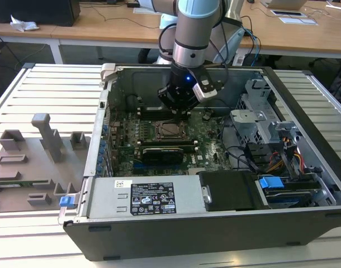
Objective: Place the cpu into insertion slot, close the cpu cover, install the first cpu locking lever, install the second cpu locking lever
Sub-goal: 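Install the first cpu locking lever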
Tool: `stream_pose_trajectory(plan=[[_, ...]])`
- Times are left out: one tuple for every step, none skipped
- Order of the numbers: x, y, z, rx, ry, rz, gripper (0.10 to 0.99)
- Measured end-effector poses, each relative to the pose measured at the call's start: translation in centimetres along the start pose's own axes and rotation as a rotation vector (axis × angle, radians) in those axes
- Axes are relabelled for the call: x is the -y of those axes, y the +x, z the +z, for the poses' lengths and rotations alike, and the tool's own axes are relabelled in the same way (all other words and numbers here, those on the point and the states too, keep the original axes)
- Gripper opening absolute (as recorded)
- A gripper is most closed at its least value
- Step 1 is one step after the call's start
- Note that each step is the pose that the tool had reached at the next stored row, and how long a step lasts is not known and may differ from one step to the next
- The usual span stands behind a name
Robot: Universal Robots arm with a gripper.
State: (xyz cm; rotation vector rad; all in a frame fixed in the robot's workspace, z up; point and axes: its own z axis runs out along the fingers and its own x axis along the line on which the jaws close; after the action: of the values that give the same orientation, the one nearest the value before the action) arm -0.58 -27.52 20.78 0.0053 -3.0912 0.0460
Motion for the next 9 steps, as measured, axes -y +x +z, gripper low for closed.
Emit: stream_pose_trajectory(plan=[[0.00,0.00,0.00,0.0001,-0.004,0.000,0.106],[0.00,0.00,0.00,0.0001,-0.009,0.000,0.106],[0.00,0.00,0.00,0.0002,-0.015,-0.001,0.106],[-0.01,0.00,0.00,0.0002,-0.028,-0.001,0.106],[-0.01,0.00,0.01,0.0003,-0.037,-0.002,0.106],[0.00,0.00,0.01,0.0002,-0.044,-0.002,0.106],[0.03,0.00,0.01,0.0003,-0.046,-0.002,0.106],[0.07,0.00,0.01,0.0003,-0.047,-0.002,0.106],[0.16,0.00,0.01,0.0004,-0.048,-0.002,0.106]])
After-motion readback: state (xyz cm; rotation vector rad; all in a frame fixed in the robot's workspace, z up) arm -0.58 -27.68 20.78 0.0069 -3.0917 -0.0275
